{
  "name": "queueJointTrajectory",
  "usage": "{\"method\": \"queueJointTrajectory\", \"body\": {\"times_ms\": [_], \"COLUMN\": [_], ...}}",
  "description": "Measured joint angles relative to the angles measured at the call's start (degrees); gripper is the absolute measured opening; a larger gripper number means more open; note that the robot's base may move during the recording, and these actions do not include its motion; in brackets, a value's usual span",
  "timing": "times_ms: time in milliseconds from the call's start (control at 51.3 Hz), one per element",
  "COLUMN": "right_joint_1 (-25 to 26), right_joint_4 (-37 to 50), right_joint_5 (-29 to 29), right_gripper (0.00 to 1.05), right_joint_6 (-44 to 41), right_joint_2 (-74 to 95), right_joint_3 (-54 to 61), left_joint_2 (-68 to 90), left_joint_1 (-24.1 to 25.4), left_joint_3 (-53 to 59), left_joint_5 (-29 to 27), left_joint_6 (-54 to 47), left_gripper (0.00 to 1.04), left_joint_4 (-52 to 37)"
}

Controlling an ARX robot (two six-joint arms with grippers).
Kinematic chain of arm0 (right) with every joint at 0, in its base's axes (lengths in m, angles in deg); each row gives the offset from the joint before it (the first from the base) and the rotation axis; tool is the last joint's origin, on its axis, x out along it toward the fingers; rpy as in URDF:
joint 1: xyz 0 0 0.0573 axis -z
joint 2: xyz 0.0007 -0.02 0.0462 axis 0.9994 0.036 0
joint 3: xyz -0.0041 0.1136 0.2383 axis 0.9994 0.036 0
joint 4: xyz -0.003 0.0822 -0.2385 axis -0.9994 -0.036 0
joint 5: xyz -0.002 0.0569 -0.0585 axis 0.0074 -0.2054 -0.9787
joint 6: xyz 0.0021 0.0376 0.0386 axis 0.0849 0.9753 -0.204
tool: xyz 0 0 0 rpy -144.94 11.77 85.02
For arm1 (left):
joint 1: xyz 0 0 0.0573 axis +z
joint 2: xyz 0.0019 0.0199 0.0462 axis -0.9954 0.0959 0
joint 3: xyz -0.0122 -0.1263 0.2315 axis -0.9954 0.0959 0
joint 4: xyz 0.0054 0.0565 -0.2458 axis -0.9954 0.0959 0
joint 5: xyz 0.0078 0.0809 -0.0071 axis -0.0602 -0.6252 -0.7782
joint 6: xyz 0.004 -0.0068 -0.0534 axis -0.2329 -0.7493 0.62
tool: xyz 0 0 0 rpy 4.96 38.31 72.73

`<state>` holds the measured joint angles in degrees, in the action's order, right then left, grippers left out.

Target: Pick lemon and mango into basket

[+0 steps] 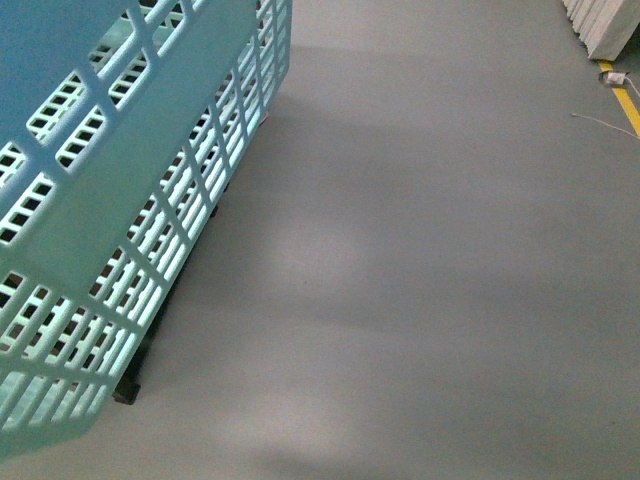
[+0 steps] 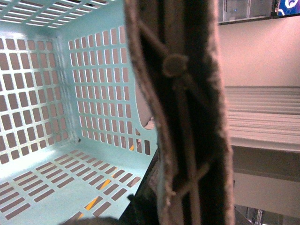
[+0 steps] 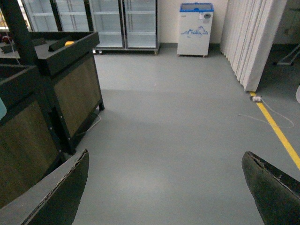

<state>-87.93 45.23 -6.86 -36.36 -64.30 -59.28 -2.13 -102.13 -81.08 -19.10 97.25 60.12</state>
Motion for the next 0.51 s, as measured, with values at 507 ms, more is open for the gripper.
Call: {"method": "queueJointTrajectory", "body": {"times_ms": [507], "right_joint_1": [0.00], "right_joint_4": [0.07], "right_joint_5": [-0.04], "right_gripper": [0.96], "right_joint_6": [0.02], "right_joint_2": [0.00], "right_joint_3": [0.00], "left_joint_2": [0.00], "left_joint_1": [0.00], "left_joint_3": [-0.17], "left_joint_5": [0.00], "left_joint_6": [0.00], "left_gripper": [0.05], "left_joint_4": [0.00]}}
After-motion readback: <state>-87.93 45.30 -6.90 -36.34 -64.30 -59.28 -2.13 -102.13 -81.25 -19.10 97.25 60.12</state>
